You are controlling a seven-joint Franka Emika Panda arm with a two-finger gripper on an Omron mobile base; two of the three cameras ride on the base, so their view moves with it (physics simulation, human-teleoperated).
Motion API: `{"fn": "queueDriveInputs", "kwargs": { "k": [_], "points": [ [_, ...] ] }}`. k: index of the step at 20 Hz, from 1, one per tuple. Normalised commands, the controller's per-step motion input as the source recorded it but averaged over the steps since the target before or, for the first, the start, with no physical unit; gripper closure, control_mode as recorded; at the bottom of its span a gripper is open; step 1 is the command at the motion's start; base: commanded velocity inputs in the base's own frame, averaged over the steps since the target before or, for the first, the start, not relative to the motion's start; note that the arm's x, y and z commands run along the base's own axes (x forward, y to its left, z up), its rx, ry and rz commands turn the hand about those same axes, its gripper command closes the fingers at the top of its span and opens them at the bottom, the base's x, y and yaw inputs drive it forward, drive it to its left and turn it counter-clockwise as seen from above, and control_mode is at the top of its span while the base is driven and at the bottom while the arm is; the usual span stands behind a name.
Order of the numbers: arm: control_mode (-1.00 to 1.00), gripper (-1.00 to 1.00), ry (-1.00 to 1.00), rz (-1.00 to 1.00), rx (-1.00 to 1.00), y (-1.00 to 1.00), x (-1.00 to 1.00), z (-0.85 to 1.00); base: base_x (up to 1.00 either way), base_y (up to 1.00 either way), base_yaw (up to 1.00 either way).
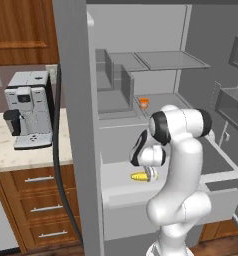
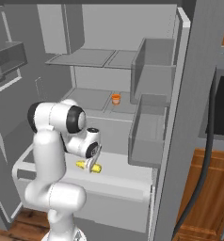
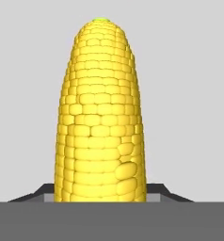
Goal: Place the tomato and corn inside the fridge drawer. Close the drawer after placing the vegetables.
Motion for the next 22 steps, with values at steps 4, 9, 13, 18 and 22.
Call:
{"fn": "queueDriveInputs", "kwargs": {
  "k": [4, 9, 13, 18, 22],
  "points": [
    [-1.0, -1.0, -0.01, 0.0, 0.0, 0.18, -0.02, -0.12, 0.0, 0.0, 0.0],
    [-1.0, -1.0, -0.07, 0.0, 0.0, 0.24, 0.0, 0.4, 0.0, 0.0, 0.0],
    [-1.0, -1.0, -0.08, 0.0, 0.0, 0.14, 0.01, 0.74, 0.0, 0.0, 0.0],
    [-1.0, -1.0, -0.19, 0.0, -0.01, 0.03, -0.05, 0.99, 0.0, 0.0, 0.0],
    [-1.0, -1.0, -0.3, 0.0, 0.0, 0.0, -0.65, 1.0, 0.0, 0.0, 0.0]
  ]
}}
